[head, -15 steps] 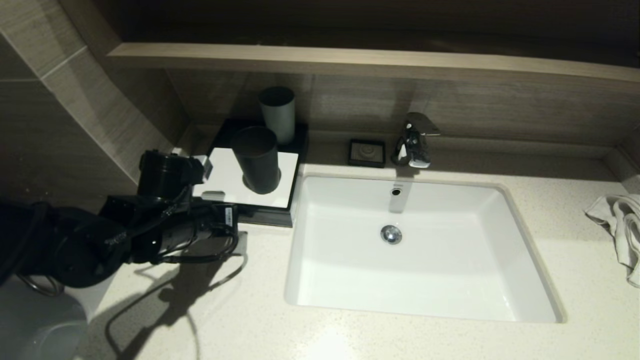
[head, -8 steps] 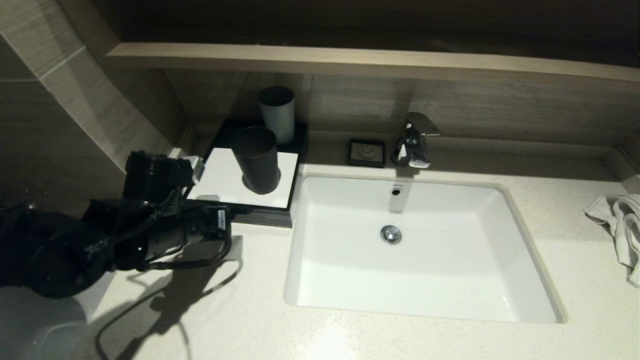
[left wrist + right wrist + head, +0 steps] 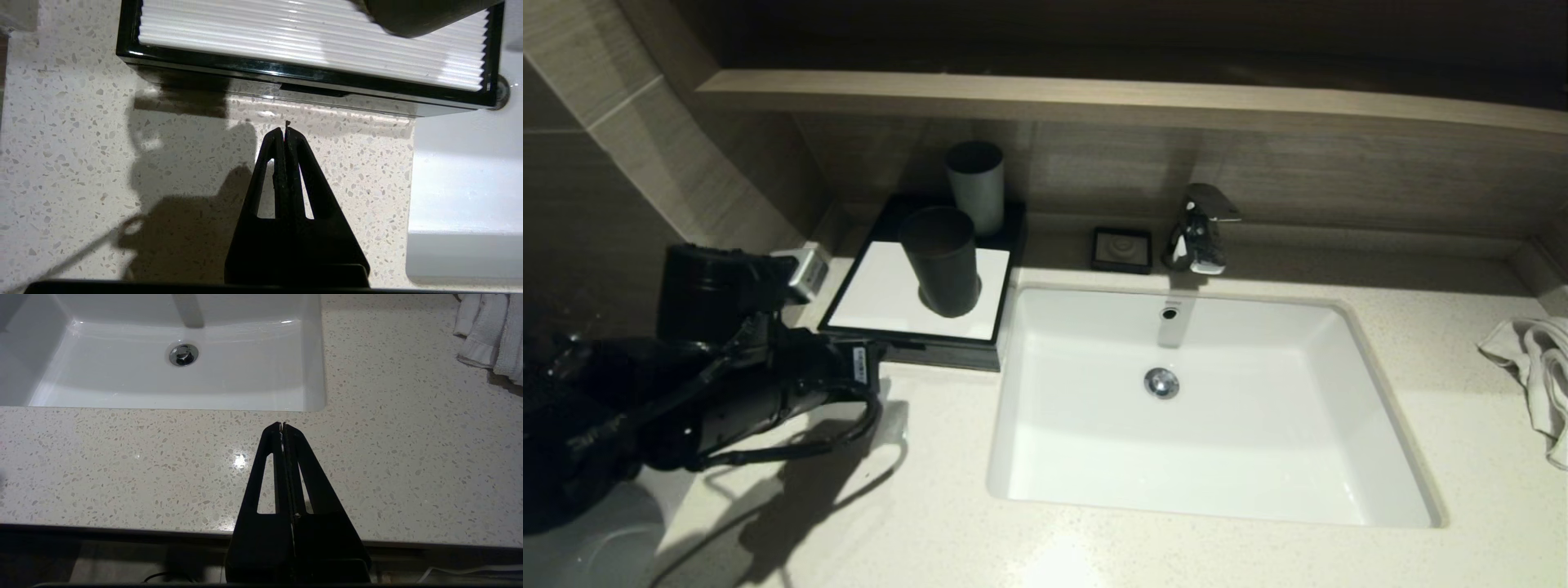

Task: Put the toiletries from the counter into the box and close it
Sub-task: Close the drawer, then pick up the cup

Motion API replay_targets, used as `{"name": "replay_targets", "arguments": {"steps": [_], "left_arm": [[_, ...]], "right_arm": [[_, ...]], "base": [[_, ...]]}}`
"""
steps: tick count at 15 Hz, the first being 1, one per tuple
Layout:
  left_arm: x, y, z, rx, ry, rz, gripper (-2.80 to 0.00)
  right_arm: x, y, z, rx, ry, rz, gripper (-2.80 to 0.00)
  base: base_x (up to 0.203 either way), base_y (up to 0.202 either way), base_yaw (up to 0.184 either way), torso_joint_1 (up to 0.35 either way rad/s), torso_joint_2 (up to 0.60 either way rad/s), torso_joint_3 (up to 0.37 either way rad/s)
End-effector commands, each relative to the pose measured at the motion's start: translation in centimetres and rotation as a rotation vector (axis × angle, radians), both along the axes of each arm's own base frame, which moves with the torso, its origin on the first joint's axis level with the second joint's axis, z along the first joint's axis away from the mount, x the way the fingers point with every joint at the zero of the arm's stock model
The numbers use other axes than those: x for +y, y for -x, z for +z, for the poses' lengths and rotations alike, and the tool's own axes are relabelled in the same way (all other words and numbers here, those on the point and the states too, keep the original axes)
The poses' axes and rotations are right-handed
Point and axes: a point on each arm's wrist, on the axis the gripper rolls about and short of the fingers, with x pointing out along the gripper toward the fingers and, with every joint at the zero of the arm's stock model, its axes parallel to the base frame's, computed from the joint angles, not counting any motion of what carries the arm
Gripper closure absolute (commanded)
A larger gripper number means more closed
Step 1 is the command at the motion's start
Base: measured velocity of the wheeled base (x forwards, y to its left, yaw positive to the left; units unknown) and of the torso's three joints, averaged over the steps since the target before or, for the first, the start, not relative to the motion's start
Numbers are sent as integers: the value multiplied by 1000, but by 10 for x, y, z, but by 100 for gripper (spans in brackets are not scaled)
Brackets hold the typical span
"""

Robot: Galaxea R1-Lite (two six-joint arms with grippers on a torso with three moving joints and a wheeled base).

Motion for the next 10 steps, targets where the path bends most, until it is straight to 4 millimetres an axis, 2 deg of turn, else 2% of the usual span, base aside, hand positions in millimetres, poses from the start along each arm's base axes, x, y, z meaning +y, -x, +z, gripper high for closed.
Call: {"name": "replay_targets", "arguments": {"steps": [1, 5, 10], "left_arm": [[2, 9, 15, -49, 36, -36, 0], [-1, 6, 20, -84, 36, -124, 0], [-8, -5, 14, -110, 13, -193, 0]], "right_arm": [[0, 0, 0, 0, -1, 0, 0], [0, 0, 0, 0, -1, 0, 0], [0, 0, 0, 0, -1, 0, 0]], "base": [[0, 0, 0, 0, 0, 0], [0, 0, 0, 0, 0, 0], [0, 0, 0, 0, 0, 0]]}}
